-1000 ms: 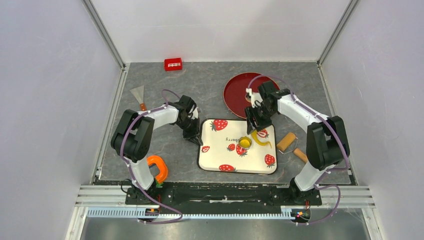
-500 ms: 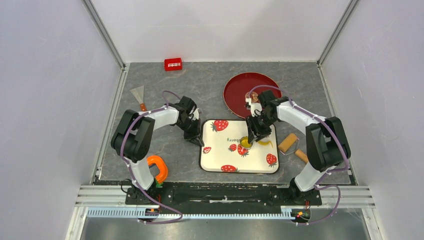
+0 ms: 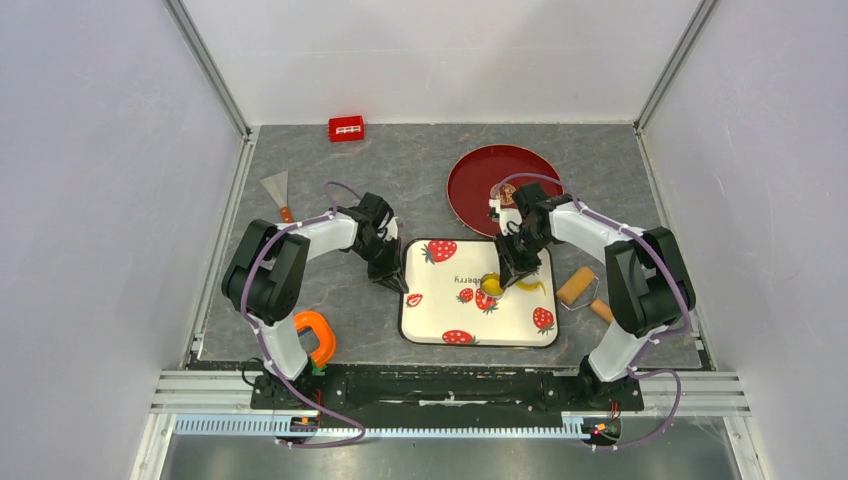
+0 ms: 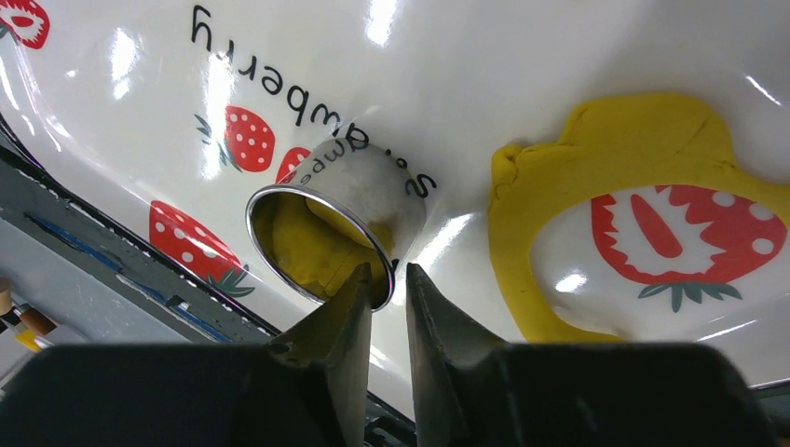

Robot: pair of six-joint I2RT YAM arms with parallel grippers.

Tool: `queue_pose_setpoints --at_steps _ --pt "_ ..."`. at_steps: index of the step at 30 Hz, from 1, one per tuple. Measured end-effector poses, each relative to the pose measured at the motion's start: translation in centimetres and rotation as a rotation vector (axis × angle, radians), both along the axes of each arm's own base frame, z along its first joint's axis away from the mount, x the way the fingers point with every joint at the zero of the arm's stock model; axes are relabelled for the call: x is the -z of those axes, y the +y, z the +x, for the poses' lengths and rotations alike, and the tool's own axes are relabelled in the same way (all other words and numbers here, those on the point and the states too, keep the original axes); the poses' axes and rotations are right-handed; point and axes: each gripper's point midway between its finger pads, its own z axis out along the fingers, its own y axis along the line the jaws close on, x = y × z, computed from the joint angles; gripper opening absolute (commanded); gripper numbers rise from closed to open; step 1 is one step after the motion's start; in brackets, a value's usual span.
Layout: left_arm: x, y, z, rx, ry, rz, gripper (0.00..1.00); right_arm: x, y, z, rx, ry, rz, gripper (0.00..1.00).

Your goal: Roll out the dumpling wrappers from the dough

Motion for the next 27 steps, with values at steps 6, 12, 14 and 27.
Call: queue_pose_setpoints --at_steps 6,12,14,27 --pt "0.0 0.0 0.0 0.0 0.0 0.0 0.02 0.0 -0.1 0.0 0.002 -0.002 -0.006 0.09" --pt "0.0 0.0 0.0 0.0 0.001 -0.001 0.02 -0.5 -0.3 0.3 0.004 -0.018 -0.02 0.05" --pt "0.0 0.0 0.0 0.0 0.0 -0.001 0.02 -1.0 -0.3 0.4 0.003 -0.028 -0.018 0.04" --pt "0.0 0.0 0.0 0.0 0.001 -0.001 0.02 -3.3 -0.2 2.5 0.023 -0.099 0.003 0.0"
